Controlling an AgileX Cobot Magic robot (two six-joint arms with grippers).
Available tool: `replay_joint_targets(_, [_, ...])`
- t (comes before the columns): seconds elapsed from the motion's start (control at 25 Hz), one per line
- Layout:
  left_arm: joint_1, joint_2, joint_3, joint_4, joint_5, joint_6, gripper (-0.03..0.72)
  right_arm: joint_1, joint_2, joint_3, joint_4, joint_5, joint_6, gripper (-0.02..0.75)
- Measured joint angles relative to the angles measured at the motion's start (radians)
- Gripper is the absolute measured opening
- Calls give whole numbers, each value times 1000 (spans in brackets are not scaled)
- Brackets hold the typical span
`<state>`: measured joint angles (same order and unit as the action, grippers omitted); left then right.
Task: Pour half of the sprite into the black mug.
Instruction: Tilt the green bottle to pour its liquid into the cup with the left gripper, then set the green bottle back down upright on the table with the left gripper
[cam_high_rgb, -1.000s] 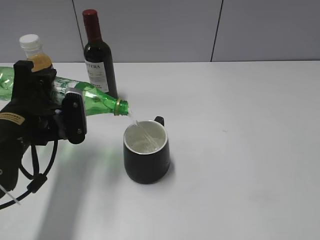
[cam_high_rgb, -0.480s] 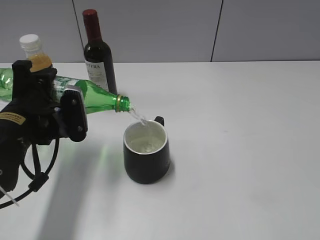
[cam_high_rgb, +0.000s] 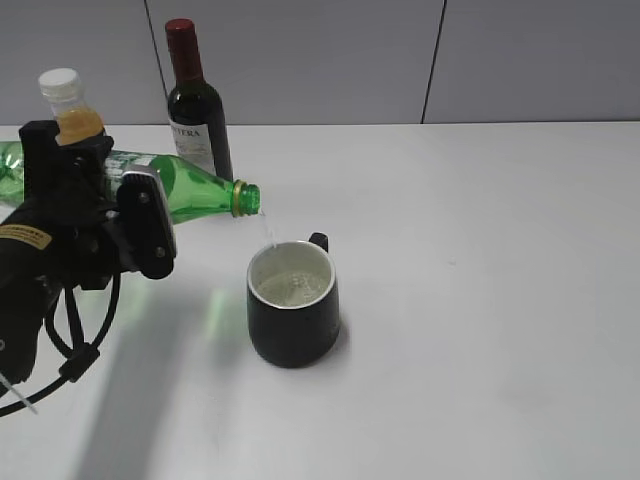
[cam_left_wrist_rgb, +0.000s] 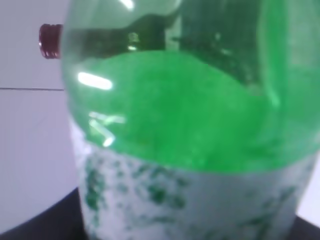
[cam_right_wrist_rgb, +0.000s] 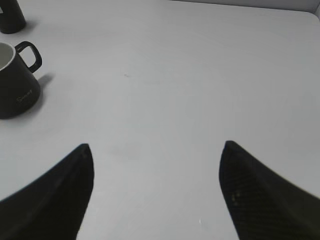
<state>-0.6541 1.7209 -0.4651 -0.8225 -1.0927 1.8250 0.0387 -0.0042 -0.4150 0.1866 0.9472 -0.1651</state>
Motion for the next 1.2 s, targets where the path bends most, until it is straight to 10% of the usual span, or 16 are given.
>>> replay_joint_targets(0.32, [0, 29, -1, 49, 12, -181, 446, 0, 0, 0, 0, 0, 0, 592])
replay_joint_targets(0.76, [7, 29, -2, 190, 87, -1084, 446, 0, 0, 0, 0, 0, 0, 592])
replay_joint_targets(1.2, [199, 30, -2, 791, 60, -1806, 446, 0, 0, 0, 0, 0, 0, 592])
